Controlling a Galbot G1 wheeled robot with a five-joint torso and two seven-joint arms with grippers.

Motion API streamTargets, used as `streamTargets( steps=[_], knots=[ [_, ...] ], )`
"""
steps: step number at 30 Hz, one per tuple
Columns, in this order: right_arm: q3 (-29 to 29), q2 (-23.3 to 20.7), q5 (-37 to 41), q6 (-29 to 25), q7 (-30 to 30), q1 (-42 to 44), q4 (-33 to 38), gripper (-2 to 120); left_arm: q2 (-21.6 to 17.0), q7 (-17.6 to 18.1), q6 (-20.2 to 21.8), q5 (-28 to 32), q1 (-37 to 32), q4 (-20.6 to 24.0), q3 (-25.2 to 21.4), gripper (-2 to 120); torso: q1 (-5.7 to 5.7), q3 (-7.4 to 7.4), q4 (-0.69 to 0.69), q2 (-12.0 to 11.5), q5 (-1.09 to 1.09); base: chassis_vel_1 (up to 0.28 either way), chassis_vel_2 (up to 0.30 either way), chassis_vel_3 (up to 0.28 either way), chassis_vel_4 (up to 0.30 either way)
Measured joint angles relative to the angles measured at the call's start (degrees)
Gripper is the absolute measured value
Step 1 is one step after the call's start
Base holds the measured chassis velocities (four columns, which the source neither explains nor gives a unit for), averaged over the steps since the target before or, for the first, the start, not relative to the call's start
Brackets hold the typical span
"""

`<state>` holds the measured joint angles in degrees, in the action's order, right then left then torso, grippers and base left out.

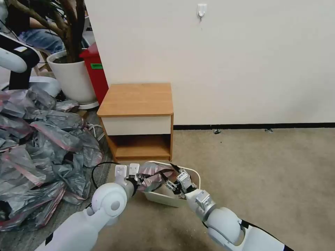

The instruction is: Pick up the garbage bag from the table and place it over the trash can.

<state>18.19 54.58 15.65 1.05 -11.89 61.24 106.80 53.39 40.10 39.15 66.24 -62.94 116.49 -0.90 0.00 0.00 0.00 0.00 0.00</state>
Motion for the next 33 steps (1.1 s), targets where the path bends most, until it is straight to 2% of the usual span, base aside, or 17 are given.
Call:
streamTargets(
  steps=[5, 14, 21, 33],
  knots=[
    [0.4, 0.1, 0.0, 0.0, -0.2, -0.7, -0.4, 35, 0.1, 0.0, 0.0, 0.0, 0.1, 0.0, 0.4, 2, 0.0, 0.0, 0.0, 0.0, 0.0, 0.0, 0.0, 0.0, 0.0],
    [1.2, -0.1, 0.0, -0.2, -0.2, -1.1, -0.9, 28, -0.2, 0.1, -0.1, 0.0, 0.3, 0.0, 0.9, 2, 0.0, 0.0, 0.0, 0.0, 0.0, 0.0, 0.0, 0.0, 0.0],
    [1.5, -0.1, 0.0, -1.1, 0.0, -1.8, -1.9, 8, 0.1, 0.1, -0.1, -0.1, 0.3, 0.0, 1.4, 2, 0.0, 0.0, 0.0, 0.0, 0.0, 0.0, 0.0, 0.0, 0.0],
    [1.1, 0.2, 1.1, -2.5, 2.1, -2.1, -1.3, 0, -0.1, 0.2, 0.0, -0.5, 0.3, -0.6, 2.1, 2, 0.0, 0.0, 0.0, 0.0, 0.0, 0.0, 0.0, 0.0, 0.0]
  ],
)
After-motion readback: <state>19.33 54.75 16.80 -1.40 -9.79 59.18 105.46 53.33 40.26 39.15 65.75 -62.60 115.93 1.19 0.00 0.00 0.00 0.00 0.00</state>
